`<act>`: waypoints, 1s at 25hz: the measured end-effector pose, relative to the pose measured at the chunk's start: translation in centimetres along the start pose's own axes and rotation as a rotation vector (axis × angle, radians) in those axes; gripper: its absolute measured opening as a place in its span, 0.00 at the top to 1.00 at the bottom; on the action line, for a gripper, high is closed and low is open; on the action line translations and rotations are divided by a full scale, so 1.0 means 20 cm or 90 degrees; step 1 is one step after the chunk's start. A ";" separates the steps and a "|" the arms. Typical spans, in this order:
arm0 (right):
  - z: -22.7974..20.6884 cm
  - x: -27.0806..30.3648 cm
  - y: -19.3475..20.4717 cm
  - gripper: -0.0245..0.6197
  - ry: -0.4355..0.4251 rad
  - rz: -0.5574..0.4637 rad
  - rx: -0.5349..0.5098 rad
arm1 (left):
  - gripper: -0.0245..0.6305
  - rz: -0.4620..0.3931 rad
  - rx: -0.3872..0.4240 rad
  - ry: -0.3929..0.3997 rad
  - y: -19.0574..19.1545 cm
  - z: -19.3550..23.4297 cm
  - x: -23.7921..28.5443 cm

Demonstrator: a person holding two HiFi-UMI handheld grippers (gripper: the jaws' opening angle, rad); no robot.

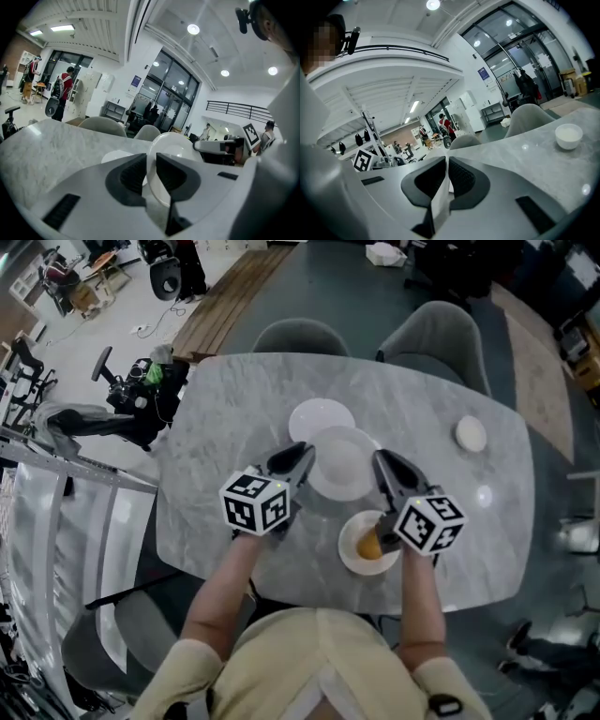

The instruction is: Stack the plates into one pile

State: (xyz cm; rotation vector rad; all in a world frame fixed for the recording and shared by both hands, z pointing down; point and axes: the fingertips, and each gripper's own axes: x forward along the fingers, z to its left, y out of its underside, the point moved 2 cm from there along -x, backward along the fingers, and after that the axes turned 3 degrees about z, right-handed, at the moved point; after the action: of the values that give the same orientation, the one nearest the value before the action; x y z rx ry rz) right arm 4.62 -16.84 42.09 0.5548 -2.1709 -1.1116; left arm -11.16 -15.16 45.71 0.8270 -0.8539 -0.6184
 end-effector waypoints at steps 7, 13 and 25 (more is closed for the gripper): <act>0.00 0.23 0.04 0.93 0.015 0.031 -0.007 | 0.87 0.017 0.004 -0.044 -0.03 0.20 0.00; -0.07 0.39 0.07 0.93 0.030 0.054 0.002 | 0.87 0.039 -0.010 -0.077 -0.04 0.32 0.08; -0.28 0.63 0.16 0.93 0.059 0.090 0.031 | 0.87 0.096 -0.006 -0.118 -0.01 0.49 0.29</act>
State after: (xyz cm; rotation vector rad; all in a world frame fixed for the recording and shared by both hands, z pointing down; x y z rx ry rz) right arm -0.79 -25.93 51.55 0.4580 -2.1265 -0.9421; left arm -16.47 -23.30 51.78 0.6965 -1.0719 -0.5708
